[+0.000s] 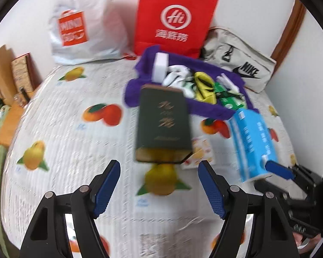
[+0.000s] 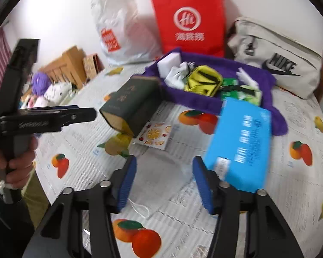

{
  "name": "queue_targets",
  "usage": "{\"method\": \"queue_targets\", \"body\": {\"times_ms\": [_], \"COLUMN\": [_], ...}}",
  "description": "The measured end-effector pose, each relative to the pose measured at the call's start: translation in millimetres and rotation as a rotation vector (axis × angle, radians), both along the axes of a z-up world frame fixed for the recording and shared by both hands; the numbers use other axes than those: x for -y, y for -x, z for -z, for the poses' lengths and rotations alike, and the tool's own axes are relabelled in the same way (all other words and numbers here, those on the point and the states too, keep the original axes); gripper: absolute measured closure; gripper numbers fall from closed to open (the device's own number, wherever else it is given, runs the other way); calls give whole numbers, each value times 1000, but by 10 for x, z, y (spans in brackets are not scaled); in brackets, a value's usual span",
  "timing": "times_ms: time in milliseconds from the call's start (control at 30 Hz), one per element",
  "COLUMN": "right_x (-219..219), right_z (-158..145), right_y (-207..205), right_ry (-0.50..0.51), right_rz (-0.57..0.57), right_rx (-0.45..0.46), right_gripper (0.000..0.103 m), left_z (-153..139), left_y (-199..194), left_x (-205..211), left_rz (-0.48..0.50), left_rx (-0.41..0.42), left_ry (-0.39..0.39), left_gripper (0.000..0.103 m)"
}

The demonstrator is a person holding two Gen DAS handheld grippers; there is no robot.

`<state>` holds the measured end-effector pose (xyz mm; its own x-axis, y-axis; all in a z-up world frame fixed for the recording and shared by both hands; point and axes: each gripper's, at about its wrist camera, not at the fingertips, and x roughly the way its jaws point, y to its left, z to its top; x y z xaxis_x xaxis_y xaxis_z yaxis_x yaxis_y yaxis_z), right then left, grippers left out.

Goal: Organize soft objects
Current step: 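Move the right tool to the orange-slice print sachet and grasp it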

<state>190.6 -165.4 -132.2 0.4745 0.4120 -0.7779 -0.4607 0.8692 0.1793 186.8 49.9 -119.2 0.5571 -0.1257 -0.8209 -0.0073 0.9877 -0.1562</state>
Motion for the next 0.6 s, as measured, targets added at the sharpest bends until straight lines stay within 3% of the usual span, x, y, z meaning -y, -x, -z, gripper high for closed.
{"method": "queue_targets", "body": {"times_ms": [200, 333, 433, 600], "right_x": [-437, -636, -697, -698], "right_z": [257, 410, 500, 597], "right_y": [-155, -271, -352, -501], "right_ry": [92, 164, 186, 176], "right_rz": [-39, -57, -56, -37], "right_rx": [1, 27, 27, 2], "right_gripper": [49, 40, 32, 32], "left_z": [190, 322, 393, 448], "left_y": [132, 128, 99, 83], "left_x": [-268, -418, -491, -545], "left_rz": [-25, -32, -31, -20], "left_rx": [-1, -13, -21, -24], "left_ry": [7, 32, 54, 94], "left_gripper": [30, 30, 30, 30]}}
